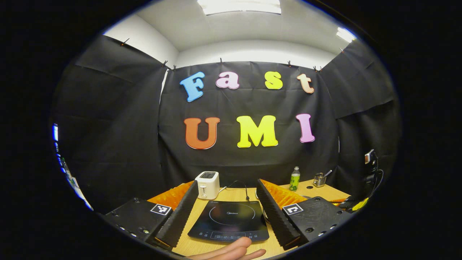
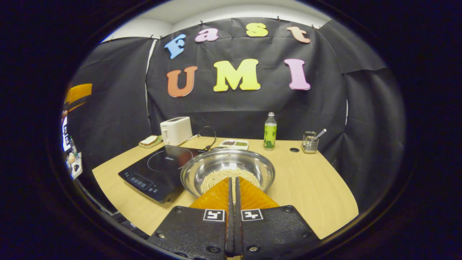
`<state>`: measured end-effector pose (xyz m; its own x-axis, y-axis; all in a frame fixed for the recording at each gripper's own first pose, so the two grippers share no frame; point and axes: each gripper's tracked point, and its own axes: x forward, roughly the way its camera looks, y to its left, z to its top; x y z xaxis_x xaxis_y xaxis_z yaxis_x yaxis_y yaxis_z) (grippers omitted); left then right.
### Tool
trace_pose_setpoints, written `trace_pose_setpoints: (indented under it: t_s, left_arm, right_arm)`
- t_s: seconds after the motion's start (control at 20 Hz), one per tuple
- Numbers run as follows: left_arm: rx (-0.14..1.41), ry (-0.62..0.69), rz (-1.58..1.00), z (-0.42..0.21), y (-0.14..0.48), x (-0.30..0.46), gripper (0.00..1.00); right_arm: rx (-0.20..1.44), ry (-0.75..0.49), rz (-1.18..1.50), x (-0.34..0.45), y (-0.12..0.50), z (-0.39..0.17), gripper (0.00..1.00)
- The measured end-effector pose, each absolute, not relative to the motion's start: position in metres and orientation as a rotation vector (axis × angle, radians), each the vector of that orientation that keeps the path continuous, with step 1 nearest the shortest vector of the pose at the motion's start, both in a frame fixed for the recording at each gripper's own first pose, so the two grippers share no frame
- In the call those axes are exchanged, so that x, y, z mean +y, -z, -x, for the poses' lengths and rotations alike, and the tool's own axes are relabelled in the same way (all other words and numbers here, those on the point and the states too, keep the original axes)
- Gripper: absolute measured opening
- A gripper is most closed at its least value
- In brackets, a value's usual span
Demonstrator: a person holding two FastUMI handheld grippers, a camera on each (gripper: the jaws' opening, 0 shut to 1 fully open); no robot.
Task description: First push the handle of the pot to place it horizontally, then grasp the pot with both hands and set it on the induction cooktop.
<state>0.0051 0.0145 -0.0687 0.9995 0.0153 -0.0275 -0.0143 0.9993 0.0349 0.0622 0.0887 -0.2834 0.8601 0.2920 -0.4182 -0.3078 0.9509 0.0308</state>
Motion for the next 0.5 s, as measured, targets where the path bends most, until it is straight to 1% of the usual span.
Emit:
trace_pose_setpoints:
  t_s: [0.05, 0.15, 0.2, 0.25, 0.35, 0.4, 0.5]
  left_arm:
    - [0.029, -0.011, -0.034, -0.006, 0.071, 0.012, 0.96]
    - [0.036, -0.001, -0.026, -0.006, 0.076, 0.008, 0.96]
    - [0.037, 0.006, -0.024, -0.006, 0.08, 0.005, 0.96]
    - [0.039, 0.011, -0.023, -0.007, 0.083, 0.003, 0.96]
    - [0.042, 0.011, -0.028, -0.005, 0.086, 0.001, 0.96]
    - [0.044, 0.007, -0.03, -0.006, 0.088, 0.0, 0.96]
    - [0.055, -0.001, -0.033, -0.01, 0.091, -0.002, 0.96]
  right_arm:
    - [0.439, -0.327, 0.023, 0.092, 0.289, -0.062, 0.0]
    - [0.445, -0.341, 0.006, 0.093, 0.302, -0.062, 0.04]
    - [0.447, -0.344, 0.002, 0.093, 0.308, -0.061, 0.04]
    - [0.453, -0.349, -0.004, 0.094, 0.314, -0.06, 0.0]
    - [0.489, -0.372, -0.021, 0.1, 0.332, -0.055, 0.0]
    - [0.506, -0.39, -0.025, 0.104, 0.34, -0.052, 0.04]
    - [0.53, -0.411, -0.018, 0.107, 0.352, -0.051, 0.0]
